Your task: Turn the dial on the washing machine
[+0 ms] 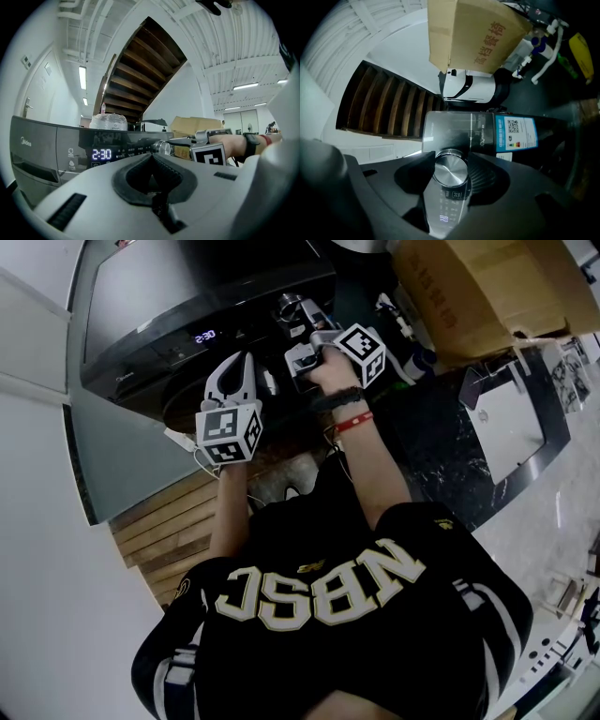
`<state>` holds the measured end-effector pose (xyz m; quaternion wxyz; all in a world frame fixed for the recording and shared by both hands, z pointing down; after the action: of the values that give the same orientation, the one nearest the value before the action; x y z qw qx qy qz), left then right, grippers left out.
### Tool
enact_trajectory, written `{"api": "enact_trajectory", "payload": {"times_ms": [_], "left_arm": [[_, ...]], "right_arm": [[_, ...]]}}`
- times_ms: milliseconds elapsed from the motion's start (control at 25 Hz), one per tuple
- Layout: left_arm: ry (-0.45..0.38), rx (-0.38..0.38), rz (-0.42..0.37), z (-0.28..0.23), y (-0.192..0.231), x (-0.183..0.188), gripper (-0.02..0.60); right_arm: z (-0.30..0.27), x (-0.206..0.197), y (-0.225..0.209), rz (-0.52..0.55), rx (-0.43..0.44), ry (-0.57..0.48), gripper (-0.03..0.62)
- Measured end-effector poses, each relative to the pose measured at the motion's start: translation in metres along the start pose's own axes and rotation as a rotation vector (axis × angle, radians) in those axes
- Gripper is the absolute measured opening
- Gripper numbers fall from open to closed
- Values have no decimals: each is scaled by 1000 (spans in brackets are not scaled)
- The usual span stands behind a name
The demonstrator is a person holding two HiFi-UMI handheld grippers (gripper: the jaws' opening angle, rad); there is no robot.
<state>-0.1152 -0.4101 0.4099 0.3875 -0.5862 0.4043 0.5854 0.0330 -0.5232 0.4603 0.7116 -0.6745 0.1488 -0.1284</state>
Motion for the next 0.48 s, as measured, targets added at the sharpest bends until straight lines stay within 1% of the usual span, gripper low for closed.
{"api": "enact_trajectory", "payload": {"times_ms": [80,240,280,360,480], "left_arm": [[2,3,0,1,1,-1,14],[13,10,-1,2,3,-5,14],[17,11,-1,3,4,-6,14],[23,15,0,3,6,-8,14],[27,23,3,4,10,-10,14]], "right_arm": [[1,0,-2,-66,1,-17,222],[3,-3,-11,-254,2,-75,222],[4,-3,-12,-279,3,-85,222],[3,-4,-12,-286,7,-93,224],[2,-3,-13,-283,15,-77,225]]}}
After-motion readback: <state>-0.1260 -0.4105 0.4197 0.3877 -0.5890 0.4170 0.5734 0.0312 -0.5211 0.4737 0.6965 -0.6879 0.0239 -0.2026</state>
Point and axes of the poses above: the fingertips, and each gripper's own axes: z backward along the fingers, y to its left, x out of its top, the point moved 2 cm from there along z, backward along the fingers, and after that the axes turned 2 degrees about -z, right-handed, at the moved point
